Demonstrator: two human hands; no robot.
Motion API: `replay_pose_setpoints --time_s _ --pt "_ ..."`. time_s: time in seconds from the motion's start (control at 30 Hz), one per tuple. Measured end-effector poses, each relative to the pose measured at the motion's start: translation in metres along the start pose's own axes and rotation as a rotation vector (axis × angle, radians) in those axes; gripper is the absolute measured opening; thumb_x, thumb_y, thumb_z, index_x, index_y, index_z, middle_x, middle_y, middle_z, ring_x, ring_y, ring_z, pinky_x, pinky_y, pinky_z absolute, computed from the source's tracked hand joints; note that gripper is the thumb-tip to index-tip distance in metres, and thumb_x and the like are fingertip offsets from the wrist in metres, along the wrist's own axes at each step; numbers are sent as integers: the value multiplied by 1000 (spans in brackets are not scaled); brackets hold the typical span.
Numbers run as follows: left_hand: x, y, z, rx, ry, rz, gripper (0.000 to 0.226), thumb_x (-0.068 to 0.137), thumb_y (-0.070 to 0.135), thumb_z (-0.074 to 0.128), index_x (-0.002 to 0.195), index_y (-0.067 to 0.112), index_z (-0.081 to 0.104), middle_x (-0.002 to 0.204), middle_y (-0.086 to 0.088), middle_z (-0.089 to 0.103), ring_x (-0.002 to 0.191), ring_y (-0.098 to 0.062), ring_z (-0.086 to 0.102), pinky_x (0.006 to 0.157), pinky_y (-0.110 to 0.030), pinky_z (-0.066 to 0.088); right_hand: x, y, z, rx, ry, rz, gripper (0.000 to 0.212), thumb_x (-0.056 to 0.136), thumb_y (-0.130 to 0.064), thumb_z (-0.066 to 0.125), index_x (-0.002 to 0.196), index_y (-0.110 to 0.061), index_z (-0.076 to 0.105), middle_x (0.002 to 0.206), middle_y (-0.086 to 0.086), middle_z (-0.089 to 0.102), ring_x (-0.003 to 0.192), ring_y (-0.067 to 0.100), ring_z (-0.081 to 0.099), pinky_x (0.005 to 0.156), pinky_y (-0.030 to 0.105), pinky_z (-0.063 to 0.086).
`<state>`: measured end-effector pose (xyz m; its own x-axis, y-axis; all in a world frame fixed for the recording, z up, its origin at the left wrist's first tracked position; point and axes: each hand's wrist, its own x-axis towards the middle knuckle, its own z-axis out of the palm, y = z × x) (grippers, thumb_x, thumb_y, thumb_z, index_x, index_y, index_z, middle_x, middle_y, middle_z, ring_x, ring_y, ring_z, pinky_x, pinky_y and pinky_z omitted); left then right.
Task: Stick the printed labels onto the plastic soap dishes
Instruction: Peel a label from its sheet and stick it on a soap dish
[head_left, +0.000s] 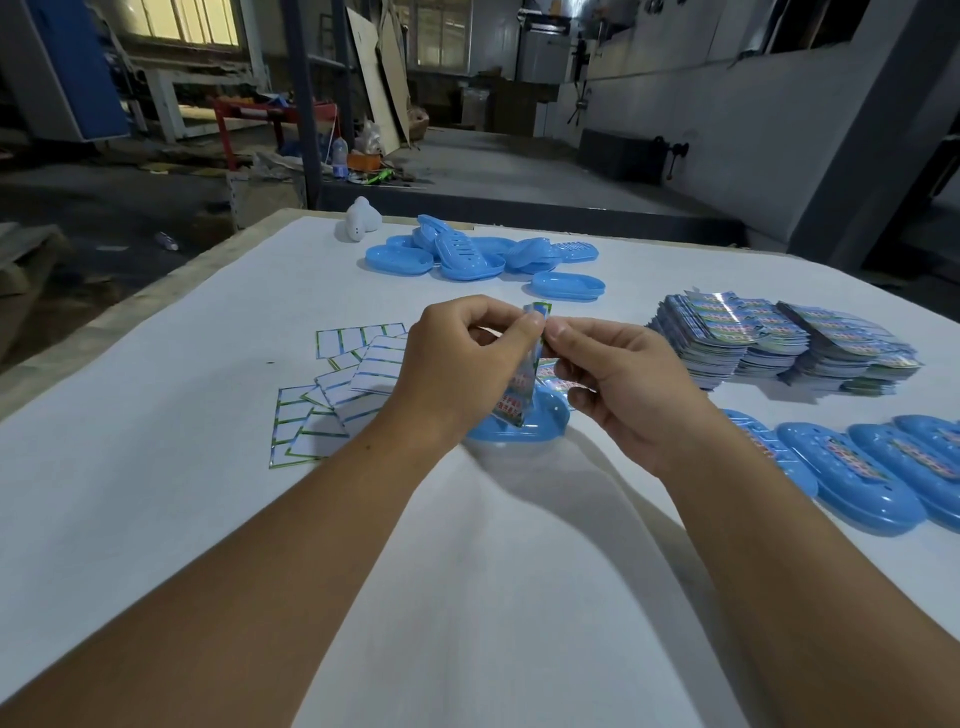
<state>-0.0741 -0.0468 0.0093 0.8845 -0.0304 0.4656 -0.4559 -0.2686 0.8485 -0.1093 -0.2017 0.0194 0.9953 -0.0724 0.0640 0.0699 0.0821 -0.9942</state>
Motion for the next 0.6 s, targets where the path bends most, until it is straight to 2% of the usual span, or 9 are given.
replay_pose_setpoints --time_s 0.17,0.33,0.37,0.47,0.53,0.6 --pt "-1 2 -1 -2 -18 -35 17 89 38 72 91 22 76 82 8 75 79 -10 73 76 -37 62 1 2 2 -183 54 -138 13 96 -21 68 92 -20 80 71 -8 71 58 2 53 50 16 42" --pt "-2 4 -3 19 -5 -41 20 88 37 72 90 18 77 77 6 76 75 -12 74 73 -41 62 3 6 4 -325 82 -264 16 96 -24 69 85 -25 81 71 -6 74 58 -1 53 51 13 43" --pt "-3 5 -4 44 5 -19 19 88 34 71 89 17 78 75 6 76 72 -10 74 71 -40 62 3 8 4 -365 89 -275 16 96 -25 69 85 -25 81 73 -4 75 60 1 54 53 16 45" --pt "-6 7 -4 137 28 56 17 89 30 70 84 15 78 72 6 75 66 -6 72 67 -35 62 5 11 5 -458 105 -304 18 97 -27 68 86 -22 81 80 8 76 67 9 56 61 38 51" --pt "-6 8 -5 177 45 87 18 89 27 67 81 15 77 72 6 75 65 -7 72 66 -34 61 5 11 5 -458 123 -318 19 97 -25 67 83 -23 80 76 3 76 63 6 57 59 33 52" --pt "-4 7 -5 208 56 107 17 89 23 64 80 14 75 72 4 74 66 -9 71 66 -34 60 6 11 5 -441 152 -321 23 97 -24 66 77 -26 77 67 -3 72 55 1 53 49 18 45"
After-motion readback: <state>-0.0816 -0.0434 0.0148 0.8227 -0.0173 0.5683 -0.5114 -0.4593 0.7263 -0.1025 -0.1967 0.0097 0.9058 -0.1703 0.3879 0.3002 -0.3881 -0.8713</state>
